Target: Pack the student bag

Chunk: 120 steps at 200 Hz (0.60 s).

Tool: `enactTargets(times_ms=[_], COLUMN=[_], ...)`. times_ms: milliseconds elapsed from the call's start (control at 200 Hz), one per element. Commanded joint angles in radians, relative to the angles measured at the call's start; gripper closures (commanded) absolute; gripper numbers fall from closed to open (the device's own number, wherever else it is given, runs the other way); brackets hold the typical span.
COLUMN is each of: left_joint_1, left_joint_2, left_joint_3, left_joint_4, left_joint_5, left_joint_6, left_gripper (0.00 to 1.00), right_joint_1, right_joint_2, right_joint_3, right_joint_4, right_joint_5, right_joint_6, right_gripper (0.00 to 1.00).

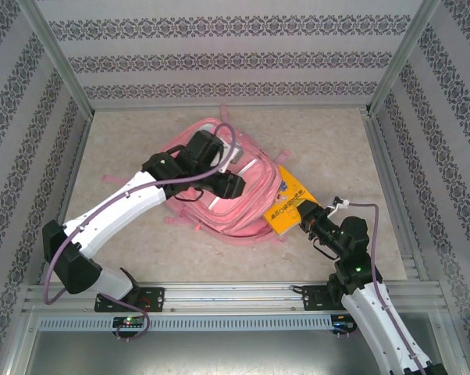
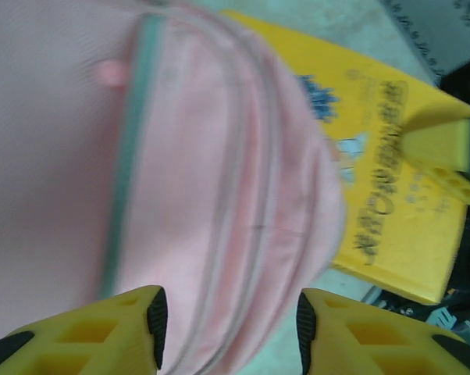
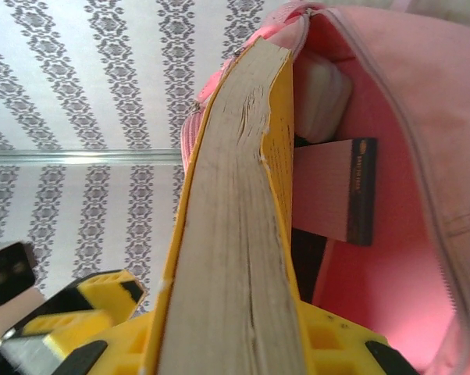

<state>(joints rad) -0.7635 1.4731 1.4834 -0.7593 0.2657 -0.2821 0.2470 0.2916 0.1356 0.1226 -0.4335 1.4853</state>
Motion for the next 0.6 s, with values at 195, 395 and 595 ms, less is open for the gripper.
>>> enactTargets(times_ms=[195,395,595], left_joint_1=[-0.244,-0.311,-0.319], left_joint_2=[0.155,0.287,0.332], left_joint_3=[0.16,0.271,0.277], left_joint_4=[-0.108,-0.186,-0.176], left_joint_5=[-0.346,-0.484,-0.489], left_joint_6=[0.006,0.007,0.004], left_gripper=[0.44,0.42,0.41], right_joint_1=[0.063,0.082,0.09], right_joint_2=[-0.017,-0.02,-0.03], right_joint_3=[0.061,0.061,0.053], right_joint_4=[0.184,0.176,0.173], right_joint_5=[0.013,0.036,0.046], right_joint_6=[0.023,0.016,0.019], right_gripper=[1.0,1.0,1.0])
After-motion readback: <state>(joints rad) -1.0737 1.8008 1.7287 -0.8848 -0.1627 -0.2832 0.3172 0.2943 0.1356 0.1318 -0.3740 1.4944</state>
